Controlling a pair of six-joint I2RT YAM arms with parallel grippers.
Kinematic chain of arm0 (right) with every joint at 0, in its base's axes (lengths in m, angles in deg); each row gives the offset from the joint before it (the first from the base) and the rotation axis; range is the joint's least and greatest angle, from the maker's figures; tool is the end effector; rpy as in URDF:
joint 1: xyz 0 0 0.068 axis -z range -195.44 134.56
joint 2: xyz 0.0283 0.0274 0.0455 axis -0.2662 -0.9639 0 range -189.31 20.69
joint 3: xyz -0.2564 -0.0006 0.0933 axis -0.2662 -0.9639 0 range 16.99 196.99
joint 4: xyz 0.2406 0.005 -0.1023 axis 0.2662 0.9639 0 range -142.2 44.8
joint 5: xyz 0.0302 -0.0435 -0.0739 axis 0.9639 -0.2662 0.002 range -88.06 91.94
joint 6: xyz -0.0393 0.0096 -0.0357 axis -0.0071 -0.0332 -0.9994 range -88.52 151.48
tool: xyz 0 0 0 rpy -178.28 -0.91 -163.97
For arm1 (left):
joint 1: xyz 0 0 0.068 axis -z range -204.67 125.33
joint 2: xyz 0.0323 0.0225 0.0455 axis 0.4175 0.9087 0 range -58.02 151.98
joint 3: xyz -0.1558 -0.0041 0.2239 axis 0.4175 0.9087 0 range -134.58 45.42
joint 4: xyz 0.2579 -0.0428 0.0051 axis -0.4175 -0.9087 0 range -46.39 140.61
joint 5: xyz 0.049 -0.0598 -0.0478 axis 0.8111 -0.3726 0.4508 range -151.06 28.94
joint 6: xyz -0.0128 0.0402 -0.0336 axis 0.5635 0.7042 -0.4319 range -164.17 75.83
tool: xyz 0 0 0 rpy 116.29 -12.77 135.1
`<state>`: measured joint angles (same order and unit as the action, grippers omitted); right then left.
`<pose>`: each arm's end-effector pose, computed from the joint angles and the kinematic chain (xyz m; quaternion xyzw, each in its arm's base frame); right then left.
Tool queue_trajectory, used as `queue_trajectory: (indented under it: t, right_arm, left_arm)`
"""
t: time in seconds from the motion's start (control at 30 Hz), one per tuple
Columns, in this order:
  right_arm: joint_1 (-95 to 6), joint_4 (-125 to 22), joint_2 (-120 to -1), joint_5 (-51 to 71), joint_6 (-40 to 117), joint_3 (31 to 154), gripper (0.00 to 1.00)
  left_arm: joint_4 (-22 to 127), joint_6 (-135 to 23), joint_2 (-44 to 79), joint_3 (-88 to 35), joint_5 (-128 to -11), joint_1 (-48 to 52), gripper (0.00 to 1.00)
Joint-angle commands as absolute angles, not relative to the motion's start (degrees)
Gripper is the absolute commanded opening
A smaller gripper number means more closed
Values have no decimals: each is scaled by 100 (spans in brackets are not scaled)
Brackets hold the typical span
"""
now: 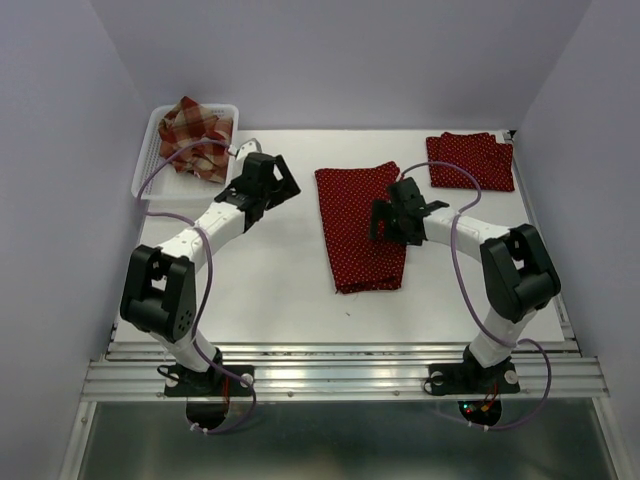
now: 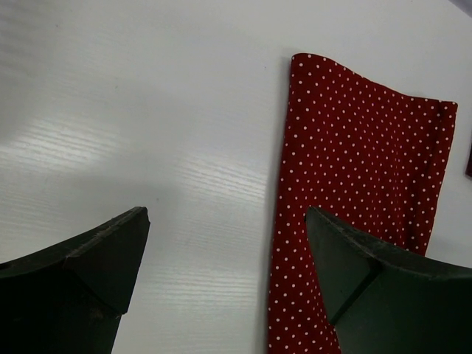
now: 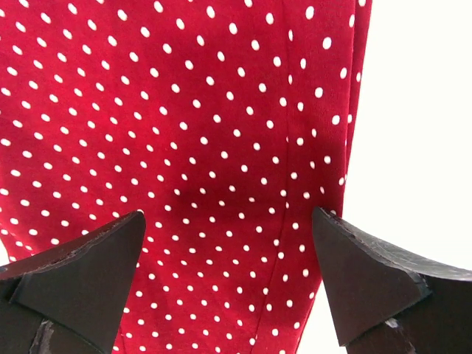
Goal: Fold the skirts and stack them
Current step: Fold the skirt
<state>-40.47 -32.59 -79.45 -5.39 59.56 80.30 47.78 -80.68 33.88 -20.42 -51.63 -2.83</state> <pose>0.3272 0.1479 0.1834 0.0438 0.9546 0.0740 0.2851 0.3463 -0.1324 0.2709 -0.1510 0.8458 -0.1852 0.4769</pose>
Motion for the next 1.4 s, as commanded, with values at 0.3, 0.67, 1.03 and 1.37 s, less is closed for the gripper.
queue_trajectory:
  t: [0.3,0.67,1.03,1.37]
  right_arm:
    - [-4031,-2980,-7011,-35,5601,8203,100]
    - [-4136,-3154,-5991,1678,5626,7018,100]
    - [-4189,-3208,-6614,1768,6058,6375,100]
    - [-4189,-2751,-6264,1565,5750,7087,100]
  left_arm:
    - [4877,-7415,4261,-3428,-5885,108,99]
    - [3858,-6333,6315,-6337,-6511,362,99]
    - [3531,-6289,6995,-7059,-6273,380,99]
    - [3681,-6123,6740,-6997,-6290,371,99]
